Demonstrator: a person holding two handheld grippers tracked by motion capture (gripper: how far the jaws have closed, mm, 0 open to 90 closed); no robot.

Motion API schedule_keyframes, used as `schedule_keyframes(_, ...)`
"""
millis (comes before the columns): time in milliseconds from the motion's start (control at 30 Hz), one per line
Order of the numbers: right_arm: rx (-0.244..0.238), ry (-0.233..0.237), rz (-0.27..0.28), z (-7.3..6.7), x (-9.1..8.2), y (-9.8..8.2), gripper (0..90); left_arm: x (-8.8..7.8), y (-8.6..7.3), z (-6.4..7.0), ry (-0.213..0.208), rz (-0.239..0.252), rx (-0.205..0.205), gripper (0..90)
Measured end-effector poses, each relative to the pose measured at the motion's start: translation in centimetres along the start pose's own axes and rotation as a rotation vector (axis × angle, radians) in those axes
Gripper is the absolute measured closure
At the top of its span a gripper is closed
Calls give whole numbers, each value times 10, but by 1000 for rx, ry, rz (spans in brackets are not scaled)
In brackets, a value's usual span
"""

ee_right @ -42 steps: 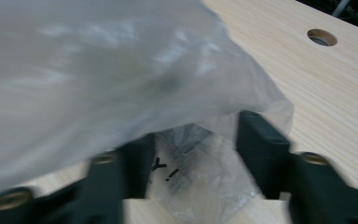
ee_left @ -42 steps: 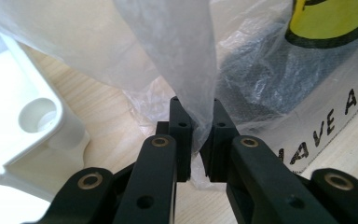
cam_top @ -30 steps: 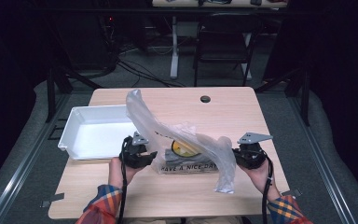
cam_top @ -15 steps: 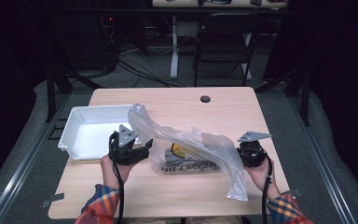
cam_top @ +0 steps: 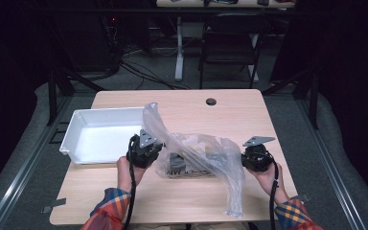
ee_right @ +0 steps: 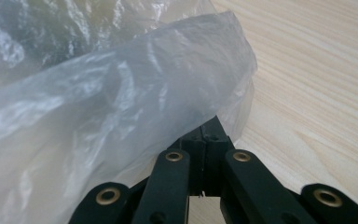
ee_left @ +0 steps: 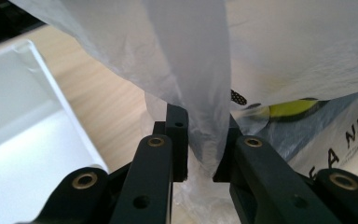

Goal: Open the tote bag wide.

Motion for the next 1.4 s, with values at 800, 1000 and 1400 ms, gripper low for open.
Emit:
schedule_keyframes(800,59,-17,8,28,-33,10,591,23,-25,5,-58,-142,12,808)
schedule_keyframes(1000,139,54,79,21,-46,25,393,25,-26,5,-59,-156,21,800)
schedule_keyframes(1400,73,129,-89,-12,-3,11,761,26,-29,5,-68,-182,13,798)
Point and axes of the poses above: each handheld gripper's, and its own axes: x roughly forward along the jaws, y roughly out of its top, z roughly to its right, the point moved 2 cm from there along x, roughly forward along the jaws, and after that the axes turned 13 degrees about z, right-handed, at the moved point
